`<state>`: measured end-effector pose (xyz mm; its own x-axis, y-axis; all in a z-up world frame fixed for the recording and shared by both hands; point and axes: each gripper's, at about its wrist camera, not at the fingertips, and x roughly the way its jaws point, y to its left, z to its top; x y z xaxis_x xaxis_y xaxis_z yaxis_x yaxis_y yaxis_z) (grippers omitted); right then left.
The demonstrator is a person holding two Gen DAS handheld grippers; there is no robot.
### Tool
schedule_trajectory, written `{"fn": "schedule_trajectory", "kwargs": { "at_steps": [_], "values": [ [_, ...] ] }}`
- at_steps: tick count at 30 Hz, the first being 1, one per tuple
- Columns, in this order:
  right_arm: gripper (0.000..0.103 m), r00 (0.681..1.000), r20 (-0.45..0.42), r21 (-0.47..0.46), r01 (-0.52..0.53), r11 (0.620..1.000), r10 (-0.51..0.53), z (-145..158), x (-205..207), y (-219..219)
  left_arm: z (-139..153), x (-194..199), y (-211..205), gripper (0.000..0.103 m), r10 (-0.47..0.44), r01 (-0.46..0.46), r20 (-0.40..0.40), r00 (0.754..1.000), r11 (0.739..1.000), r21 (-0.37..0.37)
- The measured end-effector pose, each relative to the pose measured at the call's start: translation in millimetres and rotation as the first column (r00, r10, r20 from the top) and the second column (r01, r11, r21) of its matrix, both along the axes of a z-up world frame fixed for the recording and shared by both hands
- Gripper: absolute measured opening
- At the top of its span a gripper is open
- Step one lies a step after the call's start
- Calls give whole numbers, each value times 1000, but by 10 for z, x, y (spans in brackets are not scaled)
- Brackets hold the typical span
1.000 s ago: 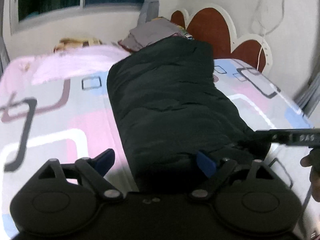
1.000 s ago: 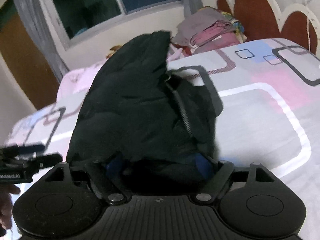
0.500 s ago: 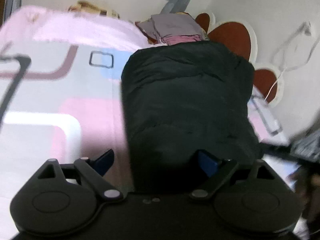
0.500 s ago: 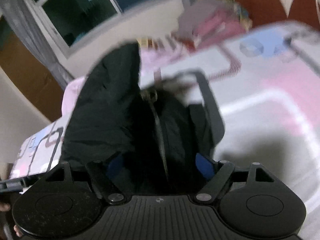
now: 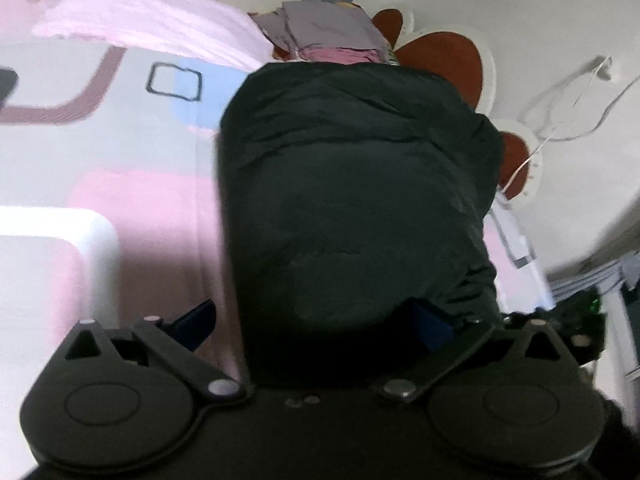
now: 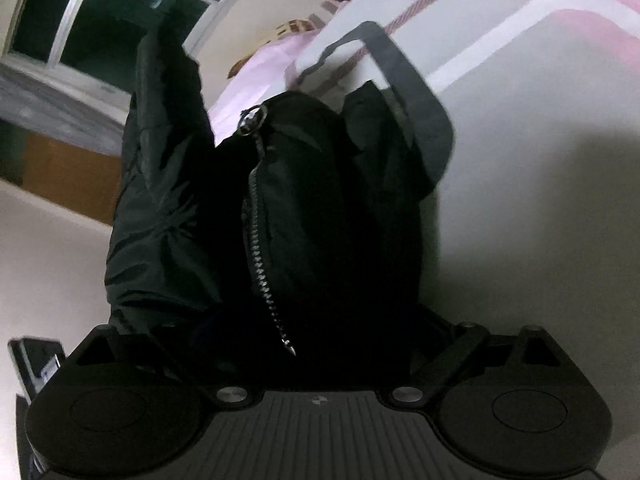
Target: Fold large clothes
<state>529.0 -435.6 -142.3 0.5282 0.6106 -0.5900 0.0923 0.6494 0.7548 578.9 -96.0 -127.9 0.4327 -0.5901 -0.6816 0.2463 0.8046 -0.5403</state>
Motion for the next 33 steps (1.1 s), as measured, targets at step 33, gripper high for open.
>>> {"fn": "schedule_trajectory", "kwargs": {
  "at_steps": [33],
  "values": [
    [68,984,60,-102,-164,981,170,162,-233,2821,150,-696,1926,93,176,-183,68,982,978,100]
  ]
}}
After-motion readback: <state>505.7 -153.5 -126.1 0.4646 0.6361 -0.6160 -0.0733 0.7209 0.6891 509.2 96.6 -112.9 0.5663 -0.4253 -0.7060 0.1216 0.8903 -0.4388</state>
